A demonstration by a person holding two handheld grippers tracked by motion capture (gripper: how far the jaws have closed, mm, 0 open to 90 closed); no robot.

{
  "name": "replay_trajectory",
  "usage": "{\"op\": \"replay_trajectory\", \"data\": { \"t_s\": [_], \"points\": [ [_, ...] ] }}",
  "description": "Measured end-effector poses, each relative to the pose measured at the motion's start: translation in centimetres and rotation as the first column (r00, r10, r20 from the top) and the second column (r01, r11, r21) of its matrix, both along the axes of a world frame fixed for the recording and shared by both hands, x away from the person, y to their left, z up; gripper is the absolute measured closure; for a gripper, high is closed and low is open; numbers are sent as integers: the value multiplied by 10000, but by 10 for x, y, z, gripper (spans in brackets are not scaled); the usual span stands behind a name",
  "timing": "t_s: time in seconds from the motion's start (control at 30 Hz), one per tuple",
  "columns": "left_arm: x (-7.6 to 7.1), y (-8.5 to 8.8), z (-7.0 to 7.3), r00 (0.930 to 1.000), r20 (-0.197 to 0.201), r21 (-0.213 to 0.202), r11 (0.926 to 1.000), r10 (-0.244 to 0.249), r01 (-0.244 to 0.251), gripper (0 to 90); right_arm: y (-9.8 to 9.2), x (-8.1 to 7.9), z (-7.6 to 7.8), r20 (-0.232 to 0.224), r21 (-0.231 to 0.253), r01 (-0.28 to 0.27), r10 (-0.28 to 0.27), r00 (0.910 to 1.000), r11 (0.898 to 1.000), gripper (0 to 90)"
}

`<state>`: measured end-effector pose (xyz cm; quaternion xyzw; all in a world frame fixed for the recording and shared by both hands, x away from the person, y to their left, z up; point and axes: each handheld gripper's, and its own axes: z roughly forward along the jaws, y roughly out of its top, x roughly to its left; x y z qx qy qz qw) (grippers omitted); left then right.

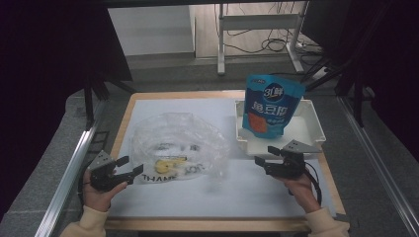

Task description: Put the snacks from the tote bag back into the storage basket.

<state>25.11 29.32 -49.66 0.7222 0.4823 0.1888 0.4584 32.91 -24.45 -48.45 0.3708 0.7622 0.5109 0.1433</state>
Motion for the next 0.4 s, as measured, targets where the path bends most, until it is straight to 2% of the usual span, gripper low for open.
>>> {"op": "replay_trajectory", "data": {
  "t_s": [0.17,0.4],
  "points": [
    [1,-1,-1,10000,-19,-6,10000,-26,26,278,5,-1,-4,18,-50,-189,189,9998,9998,269],
    [1,0,-1,10000,-18,4,10000,-18,18,278,0,-2,-4,121,91,-49,47,9999,9999,267]
  ]
}}
